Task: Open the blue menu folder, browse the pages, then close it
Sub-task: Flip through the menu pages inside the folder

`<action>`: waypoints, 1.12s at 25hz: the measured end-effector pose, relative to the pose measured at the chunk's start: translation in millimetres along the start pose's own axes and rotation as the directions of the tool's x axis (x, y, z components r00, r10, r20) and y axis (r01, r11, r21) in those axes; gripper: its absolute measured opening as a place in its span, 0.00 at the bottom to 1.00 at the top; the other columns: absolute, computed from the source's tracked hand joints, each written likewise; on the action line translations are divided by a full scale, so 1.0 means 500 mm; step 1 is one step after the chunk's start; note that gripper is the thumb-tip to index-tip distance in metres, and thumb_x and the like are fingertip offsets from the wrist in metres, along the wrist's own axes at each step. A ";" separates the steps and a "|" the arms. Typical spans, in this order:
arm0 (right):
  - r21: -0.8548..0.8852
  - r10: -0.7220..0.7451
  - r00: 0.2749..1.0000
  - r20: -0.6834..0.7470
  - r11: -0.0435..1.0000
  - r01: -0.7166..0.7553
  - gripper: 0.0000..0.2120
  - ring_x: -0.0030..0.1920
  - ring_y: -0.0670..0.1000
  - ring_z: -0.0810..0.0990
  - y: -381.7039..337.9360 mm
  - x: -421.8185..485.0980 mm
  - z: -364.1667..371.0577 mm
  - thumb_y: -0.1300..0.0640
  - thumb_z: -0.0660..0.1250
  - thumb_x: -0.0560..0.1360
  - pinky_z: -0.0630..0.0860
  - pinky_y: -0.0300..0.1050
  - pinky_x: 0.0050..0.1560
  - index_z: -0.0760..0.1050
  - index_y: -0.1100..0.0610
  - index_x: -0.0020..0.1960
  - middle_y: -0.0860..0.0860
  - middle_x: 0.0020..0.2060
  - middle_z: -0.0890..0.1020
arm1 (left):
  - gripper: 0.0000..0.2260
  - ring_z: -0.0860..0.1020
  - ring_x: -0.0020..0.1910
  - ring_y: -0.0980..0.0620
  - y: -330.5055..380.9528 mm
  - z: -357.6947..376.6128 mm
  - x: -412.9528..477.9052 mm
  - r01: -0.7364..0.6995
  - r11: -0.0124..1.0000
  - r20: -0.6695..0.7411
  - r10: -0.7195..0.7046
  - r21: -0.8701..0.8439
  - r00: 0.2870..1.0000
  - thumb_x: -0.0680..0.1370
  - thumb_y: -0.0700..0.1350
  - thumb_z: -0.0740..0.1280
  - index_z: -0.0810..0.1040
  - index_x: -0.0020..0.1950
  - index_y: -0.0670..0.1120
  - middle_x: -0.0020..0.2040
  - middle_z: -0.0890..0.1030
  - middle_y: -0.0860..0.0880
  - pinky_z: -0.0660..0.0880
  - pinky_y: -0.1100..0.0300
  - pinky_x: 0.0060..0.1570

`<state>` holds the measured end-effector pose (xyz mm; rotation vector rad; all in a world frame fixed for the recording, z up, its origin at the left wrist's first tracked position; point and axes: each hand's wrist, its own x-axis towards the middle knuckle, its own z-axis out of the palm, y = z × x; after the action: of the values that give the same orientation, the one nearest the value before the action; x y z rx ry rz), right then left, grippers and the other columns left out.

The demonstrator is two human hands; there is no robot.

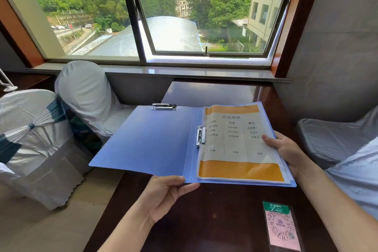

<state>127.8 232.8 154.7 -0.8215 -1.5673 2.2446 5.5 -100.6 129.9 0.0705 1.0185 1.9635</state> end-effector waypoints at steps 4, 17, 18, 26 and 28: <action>0.022 -0.011 0.996 0.087 1.000 0.009 0.24 0.59 0.62 0.84 -0.009 -0.022 -0.013 0.50 0.67 0.77 0.85 0.57 0.48 0.74 0.58 0.70 0.59 0.61 0.84 | 0.23 0.81 0.54 0.30 -0.007 -0.001 0.002 -0.105 0.994 -0.010 0.105 0.013 0.994 0.69 0.24 0.69 0.77 0.63 0.35 0.59 0.80 0.33 0.82 0.39 0.47; -0.934 -0.621 0.770 0.150 0.167 0.316 0.27 0.77 0.58 0.63 0.085 -0.137 0.053 0.38 0.61 0.79 0.64 0.63 0.74 0.67 0.44 0.76 0.52 0.76 0.70 | 0.08 0.81 0.35 0.43 -0.002 0.007 0.043 -0.105 0.994 -0.210 0.094 -0.041 0.973 0.75 0.25 0.63 0.78 0.37 0.29 0.36 0.73 0.43 0.84 0.44 0.42; -0.960 -0.613 0.765 0.197 0.037 0.277 0.27 0.78 0.60 0.59 0.095 -0.145 0.067 0.35 0.57 0.79 0.60 0.65 0.76 0.67 0.43 0.75 0.52 0.76 0.69 | 0.07 0.80 0.35 0.43 -0.004 0.008 0.045 -0.107 0.993 -0.212 0.095 -0.046 0.973 0.75 0.25 0.63 0.77 0.38 0.30 0.37 0.72 0.43 0.84 0.44 0.41; -0.978 -0.475 0.858 0.199 -0.147 0.145 0.34 0.82 0.58 0.44 0.119 -0.139 0.102 0.26 0.37 0.75 0.44 0.64 0.79 0.38 0.35 0.78 0.56 0.80 0.61 | 0.05 0.77 0.34 0.46 -0.005 0.018 0.046 -0.118 0.990 -0.174 0.104 -0.073 0.979 0.70 0.27 0.67 0.78 0.34 0.30 0.33 0.72 0.44 0.84 0.45 0.41; -0.982 -0.451 0.872 0.189 -0.103 0.160 0.35 0.81 0.56 0.41 0.124 -0.135 0.106 0.24 0.35 0.73 0.40 0.61 0.80 0.33 0.33 0.77 0.55 0.81 0.58 | 0.08 0.79 0.33 0.46 -0.007 0.017 0.049 -0.115 0.991 -0.176 0.101 -0.072 0.979 0.73 0.27 0.65 0.78 0.34 0.29 0.33 0.72 0.44 0.84 0.45 0.41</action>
<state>155.5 133.6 130.0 -0.7065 -2.7902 0.2021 -3.3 -76.3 125.3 -0.0932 1.0626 2.1371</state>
